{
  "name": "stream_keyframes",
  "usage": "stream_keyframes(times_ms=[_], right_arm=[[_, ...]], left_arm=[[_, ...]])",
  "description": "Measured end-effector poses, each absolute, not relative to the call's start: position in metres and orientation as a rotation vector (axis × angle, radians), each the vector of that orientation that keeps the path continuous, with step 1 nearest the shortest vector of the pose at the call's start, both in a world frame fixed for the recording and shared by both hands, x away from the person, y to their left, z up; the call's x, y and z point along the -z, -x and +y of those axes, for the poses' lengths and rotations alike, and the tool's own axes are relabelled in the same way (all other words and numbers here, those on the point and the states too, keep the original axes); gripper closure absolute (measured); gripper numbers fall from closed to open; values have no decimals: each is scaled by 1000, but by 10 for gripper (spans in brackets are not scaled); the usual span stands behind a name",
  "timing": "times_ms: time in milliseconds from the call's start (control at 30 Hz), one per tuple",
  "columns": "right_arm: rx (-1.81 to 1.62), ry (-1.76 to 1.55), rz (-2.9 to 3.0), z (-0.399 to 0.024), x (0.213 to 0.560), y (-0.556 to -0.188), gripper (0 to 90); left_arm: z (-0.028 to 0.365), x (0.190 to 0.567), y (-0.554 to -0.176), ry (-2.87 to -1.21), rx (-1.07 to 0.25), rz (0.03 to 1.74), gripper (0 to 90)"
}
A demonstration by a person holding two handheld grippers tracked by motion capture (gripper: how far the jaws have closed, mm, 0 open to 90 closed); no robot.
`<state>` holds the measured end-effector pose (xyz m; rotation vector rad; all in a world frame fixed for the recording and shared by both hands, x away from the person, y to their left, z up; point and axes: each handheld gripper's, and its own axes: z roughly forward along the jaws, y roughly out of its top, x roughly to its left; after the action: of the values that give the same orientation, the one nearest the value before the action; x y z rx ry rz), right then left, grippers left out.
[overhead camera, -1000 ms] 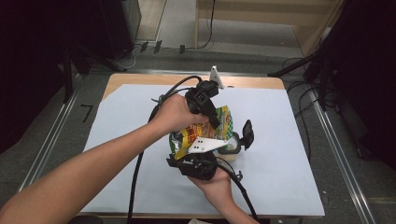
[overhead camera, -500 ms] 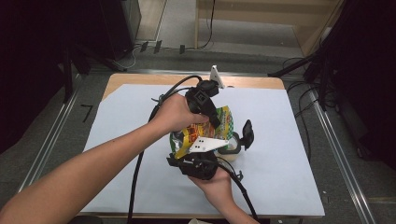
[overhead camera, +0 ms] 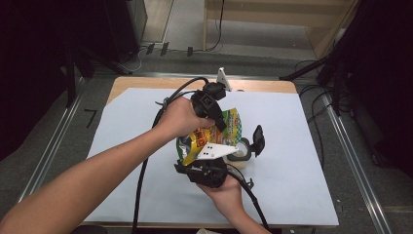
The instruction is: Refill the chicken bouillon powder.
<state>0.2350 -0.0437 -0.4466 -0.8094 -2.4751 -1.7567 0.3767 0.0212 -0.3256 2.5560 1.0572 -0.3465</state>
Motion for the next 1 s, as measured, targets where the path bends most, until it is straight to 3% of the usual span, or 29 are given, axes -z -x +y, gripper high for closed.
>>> stream_keyframes(times_ms=[1000], right_arm=[[1760,840,-2479,-50,447,-239,792]], left_arm=[[18,329,-382,-2525,369,1088,821]])
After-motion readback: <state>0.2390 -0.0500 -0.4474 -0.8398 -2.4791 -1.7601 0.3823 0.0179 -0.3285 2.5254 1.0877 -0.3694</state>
